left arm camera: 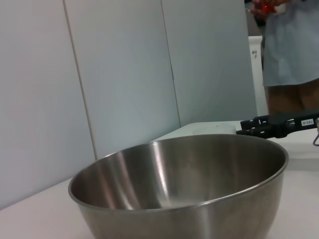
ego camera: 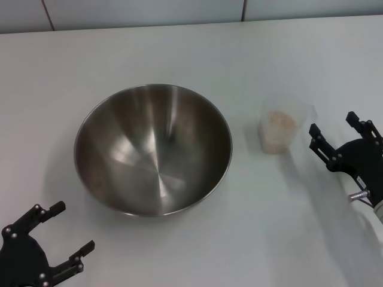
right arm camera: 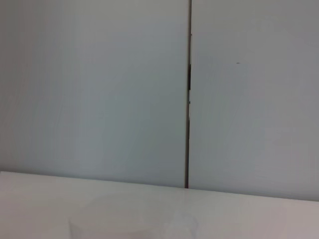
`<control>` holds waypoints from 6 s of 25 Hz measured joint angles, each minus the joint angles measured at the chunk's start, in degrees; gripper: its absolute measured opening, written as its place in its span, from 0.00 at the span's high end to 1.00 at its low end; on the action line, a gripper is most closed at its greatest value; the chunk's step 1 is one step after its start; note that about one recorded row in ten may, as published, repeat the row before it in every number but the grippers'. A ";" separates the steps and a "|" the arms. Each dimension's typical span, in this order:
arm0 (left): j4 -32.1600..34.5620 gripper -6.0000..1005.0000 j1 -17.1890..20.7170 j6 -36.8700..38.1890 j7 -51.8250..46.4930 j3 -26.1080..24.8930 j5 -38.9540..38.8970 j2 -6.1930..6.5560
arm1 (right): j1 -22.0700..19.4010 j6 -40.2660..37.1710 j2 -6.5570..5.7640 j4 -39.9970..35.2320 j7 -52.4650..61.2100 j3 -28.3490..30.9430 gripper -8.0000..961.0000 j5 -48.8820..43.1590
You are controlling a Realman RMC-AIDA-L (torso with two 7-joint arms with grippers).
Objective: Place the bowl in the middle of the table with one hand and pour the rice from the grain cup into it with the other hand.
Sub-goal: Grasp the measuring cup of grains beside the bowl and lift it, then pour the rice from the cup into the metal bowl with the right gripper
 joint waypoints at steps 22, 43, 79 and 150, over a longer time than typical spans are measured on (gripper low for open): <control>-0.05 0.17 0.03 0.00 -0.01 0.05 0.18 0.05 | 4.60 4.84 0.00 -0.58 -0.49 1.46 0.17 0.00; -0.14 0.17 -0.02 -0.04 -0.01 0.08 0.16 -0.04 | 6.13 6.43 0.00 -0.25 -0.49 1.48 0.28 -0.01; -0.76 0.17 -0.82 -0.04 -1.37 0.07 0.17 0.41 | 8.59 -15.53 -0.29 3.44 -6.30 0.61 0.98 -5.96; -0.28 0.17 -2.39 -0.10 -4.44 -0.40 2.76 0.72 | 9.03 4.18 0.08 30.98 -114.98 -5.68 0.98 -7.69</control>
